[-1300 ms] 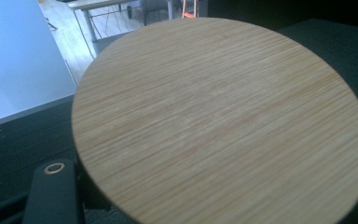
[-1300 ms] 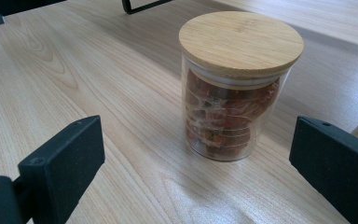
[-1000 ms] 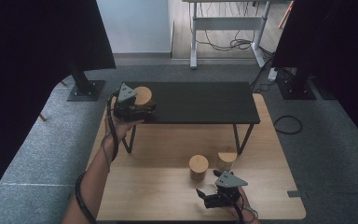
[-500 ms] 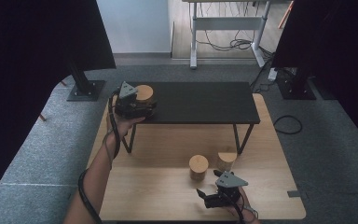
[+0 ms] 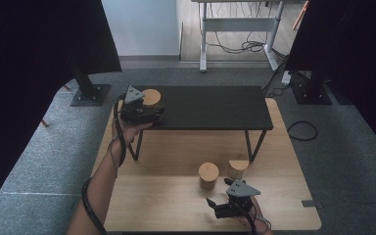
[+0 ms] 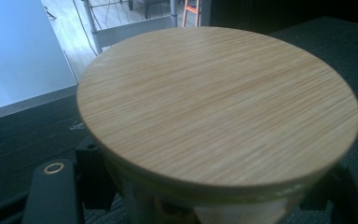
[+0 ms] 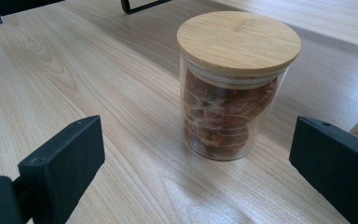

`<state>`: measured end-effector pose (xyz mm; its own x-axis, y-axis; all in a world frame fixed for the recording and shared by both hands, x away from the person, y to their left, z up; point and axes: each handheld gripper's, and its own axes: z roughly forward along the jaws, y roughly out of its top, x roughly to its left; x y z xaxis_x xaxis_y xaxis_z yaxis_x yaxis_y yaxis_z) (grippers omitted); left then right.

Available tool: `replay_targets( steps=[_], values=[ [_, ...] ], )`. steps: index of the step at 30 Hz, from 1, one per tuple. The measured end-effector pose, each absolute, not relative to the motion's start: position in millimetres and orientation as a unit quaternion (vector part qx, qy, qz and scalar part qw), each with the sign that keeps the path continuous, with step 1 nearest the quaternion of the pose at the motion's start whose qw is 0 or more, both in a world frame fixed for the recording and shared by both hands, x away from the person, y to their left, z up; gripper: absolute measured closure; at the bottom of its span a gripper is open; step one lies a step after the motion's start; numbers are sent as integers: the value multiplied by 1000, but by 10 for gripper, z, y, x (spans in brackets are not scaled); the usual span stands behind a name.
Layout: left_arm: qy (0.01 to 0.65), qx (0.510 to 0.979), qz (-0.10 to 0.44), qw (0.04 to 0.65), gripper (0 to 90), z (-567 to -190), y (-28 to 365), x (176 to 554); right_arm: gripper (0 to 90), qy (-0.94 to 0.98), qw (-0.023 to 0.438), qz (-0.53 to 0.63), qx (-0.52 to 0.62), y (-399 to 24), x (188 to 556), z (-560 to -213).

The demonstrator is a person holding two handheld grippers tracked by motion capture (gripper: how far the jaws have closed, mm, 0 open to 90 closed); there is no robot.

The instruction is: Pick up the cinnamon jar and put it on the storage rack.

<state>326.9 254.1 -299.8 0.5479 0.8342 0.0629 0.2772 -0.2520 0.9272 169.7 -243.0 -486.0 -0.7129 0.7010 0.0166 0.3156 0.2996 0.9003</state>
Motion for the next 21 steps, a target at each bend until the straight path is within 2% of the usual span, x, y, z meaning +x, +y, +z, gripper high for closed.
replay_targets(
  steps=[10, 15, 21],
  values=[
    [377, 738, 297, 475, 245, -2990, 2507, 3258, 25, 783, 194, 494, 324, -2430, 1700, -4860],
    [377, 741, 313, 459, 116, -2995, 2427, 3225, 25, 783, 194, 494, 324, -2432, 1697, -4857],
    [383, 733, 308, 471, 76, -2996, 2476, 3209, 25, 783, 195, 494, 325, -2432, 1698, -4858]
  ],
)
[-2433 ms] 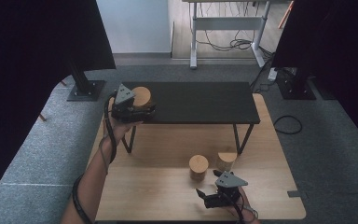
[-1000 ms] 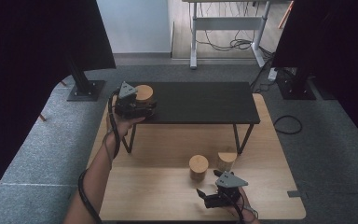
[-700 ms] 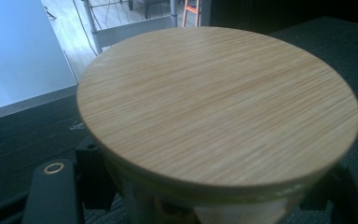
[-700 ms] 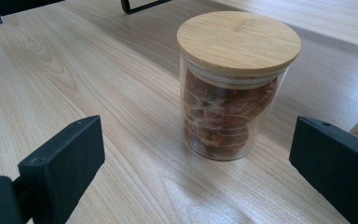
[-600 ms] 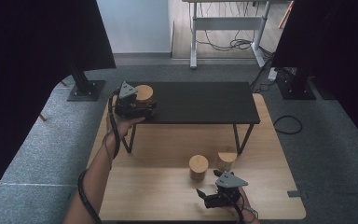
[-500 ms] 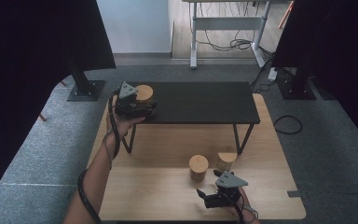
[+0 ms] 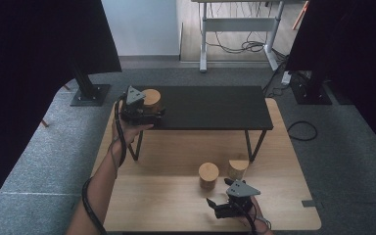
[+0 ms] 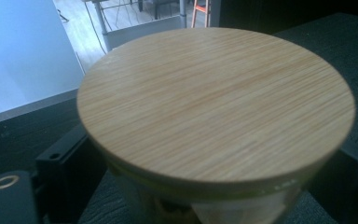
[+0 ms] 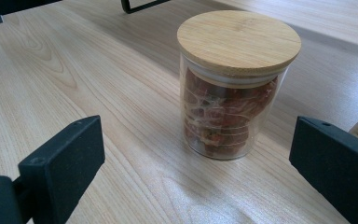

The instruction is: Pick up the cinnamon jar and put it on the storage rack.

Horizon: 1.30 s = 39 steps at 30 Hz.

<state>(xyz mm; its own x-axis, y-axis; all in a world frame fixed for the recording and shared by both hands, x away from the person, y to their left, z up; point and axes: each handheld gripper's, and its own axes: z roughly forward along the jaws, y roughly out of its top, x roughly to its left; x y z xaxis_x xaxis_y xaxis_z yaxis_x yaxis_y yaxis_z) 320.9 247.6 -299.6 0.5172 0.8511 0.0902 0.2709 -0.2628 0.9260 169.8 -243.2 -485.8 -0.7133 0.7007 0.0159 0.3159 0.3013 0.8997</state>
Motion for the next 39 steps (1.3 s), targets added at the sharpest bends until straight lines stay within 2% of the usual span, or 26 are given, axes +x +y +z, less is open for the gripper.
replay_targets(
  steps=[19, 39],
  values=[
    [387, 733, 306, 468, 54, -3008, 2545, 3137, 25, 783, 195, 492, 326, -2427, 1703, -4862],
    [383, 729, 303, 480, 55, -3036, 2689, 2821, 25, 783, 193, 491, 329, -2402, 1722, -4862]
  ],
)
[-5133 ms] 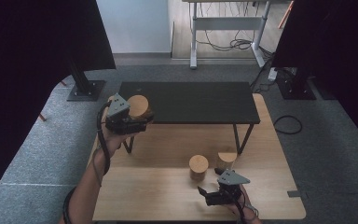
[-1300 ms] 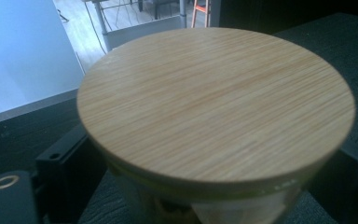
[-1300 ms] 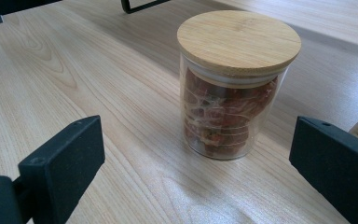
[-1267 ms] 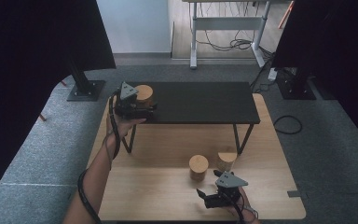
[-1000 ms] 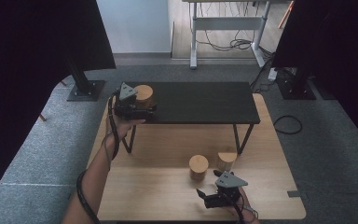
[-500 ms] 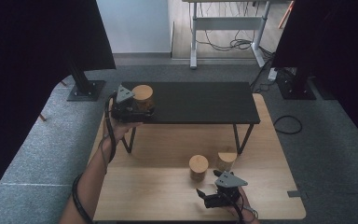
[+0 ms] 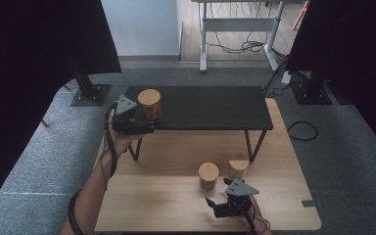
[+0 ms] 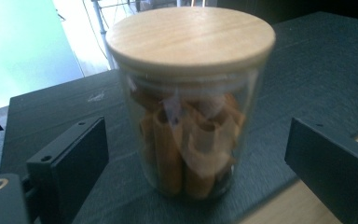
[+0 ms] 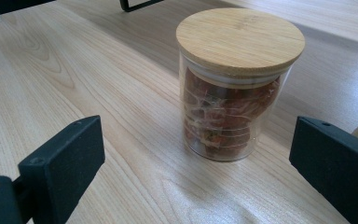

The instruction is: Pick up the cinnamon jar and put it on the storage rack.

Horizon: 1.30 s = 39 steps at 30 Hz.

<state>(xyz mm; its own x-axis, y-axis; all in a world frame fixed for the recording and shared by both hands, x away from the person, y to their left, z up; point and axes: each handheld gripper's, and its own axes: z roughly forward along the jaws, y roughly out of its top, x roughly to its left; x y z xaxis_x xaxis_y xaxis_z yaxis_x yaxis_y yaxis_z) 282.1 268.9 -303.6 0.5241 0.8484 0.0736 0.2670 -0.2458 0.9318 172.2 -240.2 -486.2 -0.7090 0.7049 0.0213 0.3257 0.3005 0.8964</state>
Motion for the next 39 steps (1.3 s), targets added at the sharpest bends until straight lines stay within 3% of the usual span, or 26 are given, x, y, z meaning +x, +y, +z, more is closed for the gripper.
replay_targets(
  steps=[18, 39],
  values=[
    [389, 724, 290, 489, 61, -3091, 2926, 2368, 25, 782, 194, 491, 330, -2411, 1725, -4865],
    [418, 732, 252, 476, 79, -3629, 2939, 2081, 25, 783, 194, 490, 330, -2423, 1730, -4869]
  ],
)
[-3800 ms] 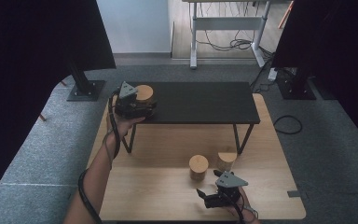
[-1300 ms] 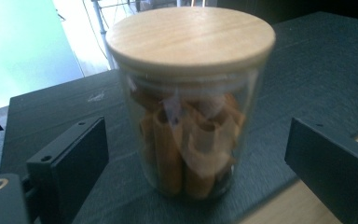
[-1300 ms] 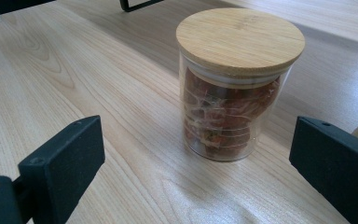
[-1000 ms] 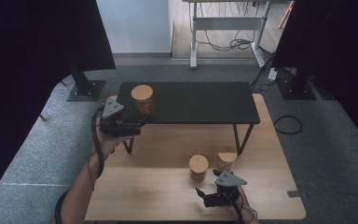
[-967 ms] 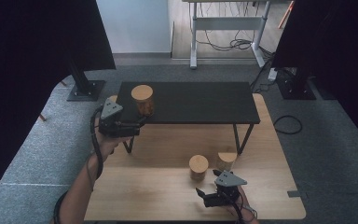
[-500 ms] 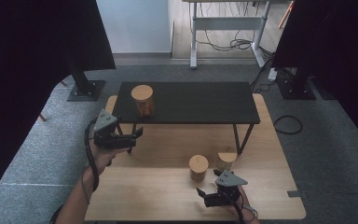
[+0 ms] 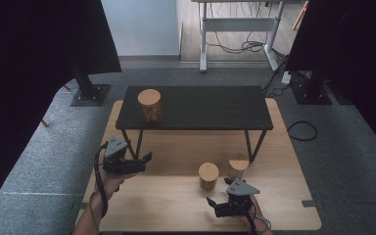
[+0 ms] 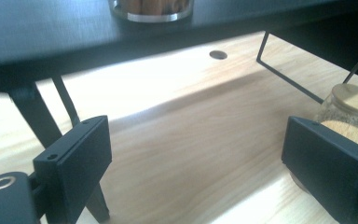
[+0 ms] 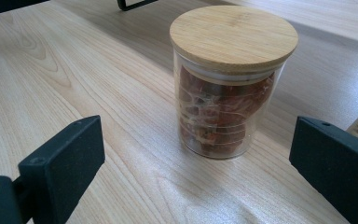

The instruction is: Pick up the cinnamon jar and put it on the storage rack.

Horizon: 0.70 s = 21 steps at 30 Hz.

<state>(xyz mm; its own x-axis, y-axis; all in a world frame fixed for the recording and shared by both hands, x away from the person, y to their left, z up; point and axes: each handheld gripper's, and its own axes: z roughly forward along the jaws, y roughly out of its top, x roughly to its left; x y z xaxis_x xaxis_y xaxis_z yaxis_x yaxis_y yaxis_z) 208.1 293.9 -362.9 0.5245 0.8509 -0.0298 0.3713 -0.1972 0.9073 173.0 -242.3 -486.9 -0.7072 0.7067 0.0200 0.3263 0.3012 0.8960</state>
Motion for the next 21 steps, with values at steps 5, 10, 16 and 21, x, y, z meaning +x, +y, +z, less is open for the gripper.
replay_targets(
  steps=[5, 10, 16, 21],
  values=[
    [428, 724, 237, 487, 83, -3749, 3012, 2014, 25, 782, 195, 491, 331, -2428, 1728, -4869],
    [439, 717, 231, 489, 90, -3889, 3049, 1922, 25, 783, 195, 490, 330, -2419, 1728, -4868],
    [436, 727, 231, 478, 95, -4009, 3047, 1844, 25, 784, 194, 489, 331, -2420, 1733, -4872],
    [431, 736, 224, 471, 95, -4083, 3035, 1844, 18, 787, 191, 486, 328, -2405, 1743, -4877]
  ],
)
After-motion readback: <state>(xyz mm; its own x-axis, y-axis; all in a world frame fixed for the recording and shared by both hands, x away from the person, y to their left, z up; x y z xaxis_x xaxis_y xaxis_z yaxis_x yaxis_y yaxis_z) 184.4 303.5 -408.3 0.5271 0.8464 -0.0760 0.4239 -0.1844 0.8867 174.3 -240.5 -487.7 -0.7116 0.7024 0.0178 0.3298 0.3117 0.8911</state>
